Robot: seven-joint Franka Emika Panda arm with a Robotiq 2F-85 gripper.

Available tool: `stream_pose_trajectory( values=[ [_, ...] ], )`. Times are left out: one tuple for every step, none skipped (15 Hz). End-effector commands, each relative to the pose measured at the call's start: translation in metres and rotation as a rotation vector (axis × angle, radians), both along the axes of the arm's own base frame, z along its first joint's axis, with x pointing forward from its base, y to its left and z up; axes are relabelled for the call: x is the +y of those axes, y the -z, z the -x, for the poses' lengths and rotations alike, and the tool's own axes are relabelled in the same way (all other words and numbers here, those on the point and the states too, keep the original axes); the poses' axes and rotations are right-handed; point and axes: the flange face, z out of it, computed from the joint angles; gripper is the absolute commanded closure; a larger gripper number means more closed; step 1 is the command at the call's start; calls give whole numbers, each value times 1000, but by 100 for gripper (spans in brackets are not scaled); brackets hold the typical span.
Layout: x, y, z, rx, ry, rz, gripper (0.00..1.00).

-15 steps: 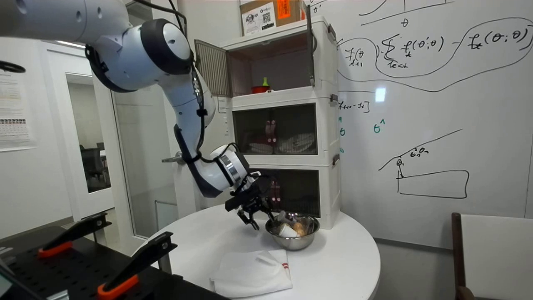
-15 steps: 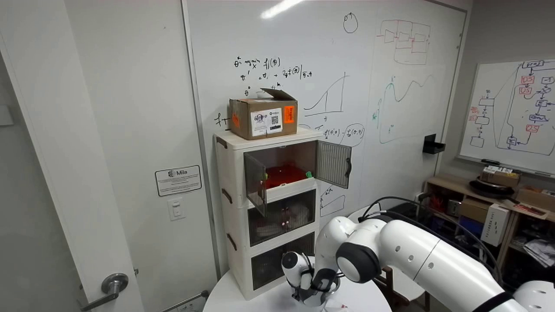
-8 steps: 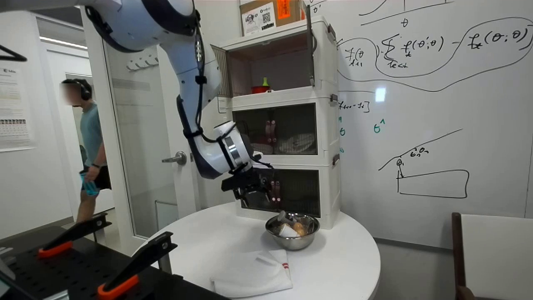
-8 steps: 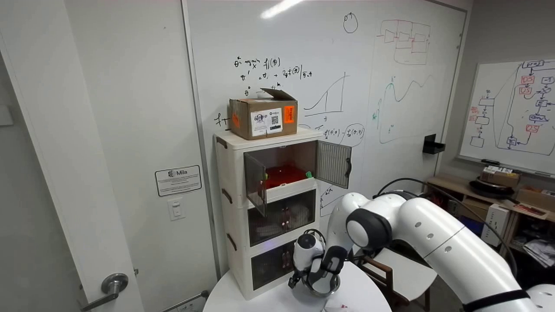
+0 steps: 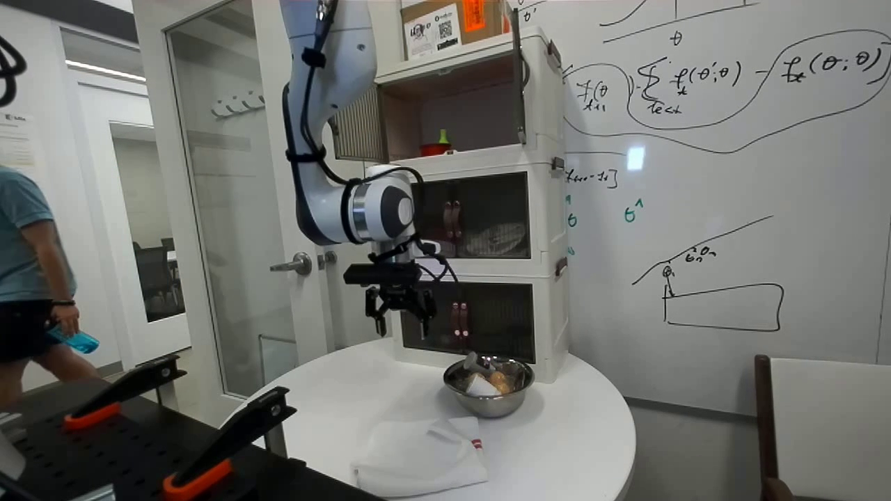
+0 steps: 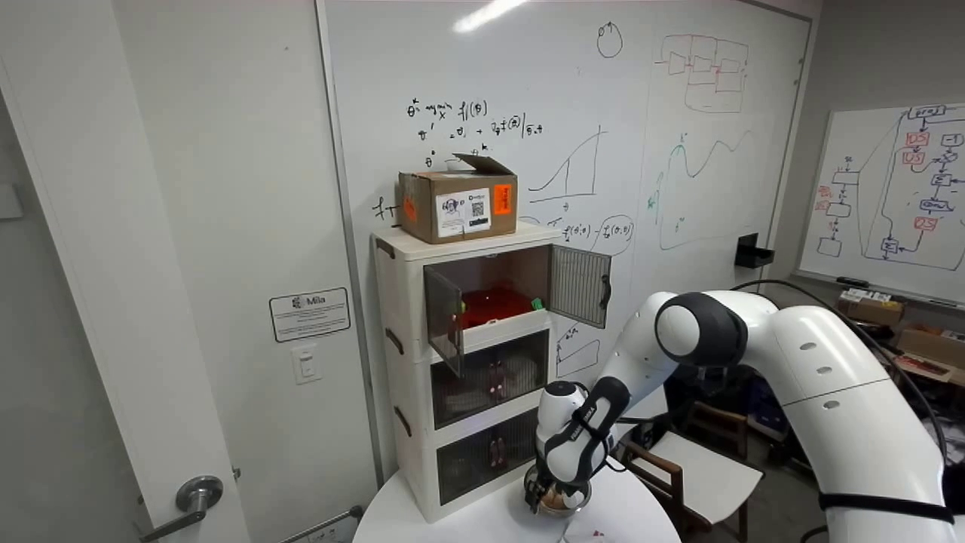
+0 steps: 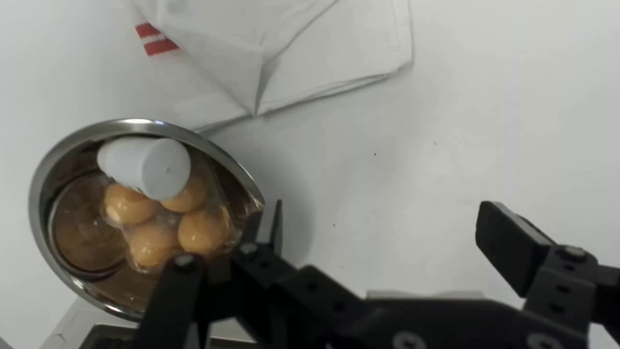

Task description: Remove the silver bowl from the open cabinet and put it on the table.

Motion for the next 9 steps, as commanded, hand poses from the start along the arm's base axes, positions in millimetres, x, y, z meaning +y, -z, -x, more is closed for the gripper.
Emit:
stream_pose_trajectory(
  values=[
    [-14, -53, 18, 2, 62, 54, 0],
    [-19, -68, 18, -24, 82, 65, 0],
    [-23, -82, 18, -46, 93, 76, 0],
    [-27, -97, 16, -66, 98, 86, 0],
    [-29, -110, 16, -80, 97, 92, 0],
    [-32, -125, 14, -97, 97, 96, 0],
    [-34, -138, 12, -103, 98, 97, 0],
    [-36, -149, 11, -111, 96, 88, 0],
    [-36, -163, 9, -117, 87, 76, 0]
  ],
)
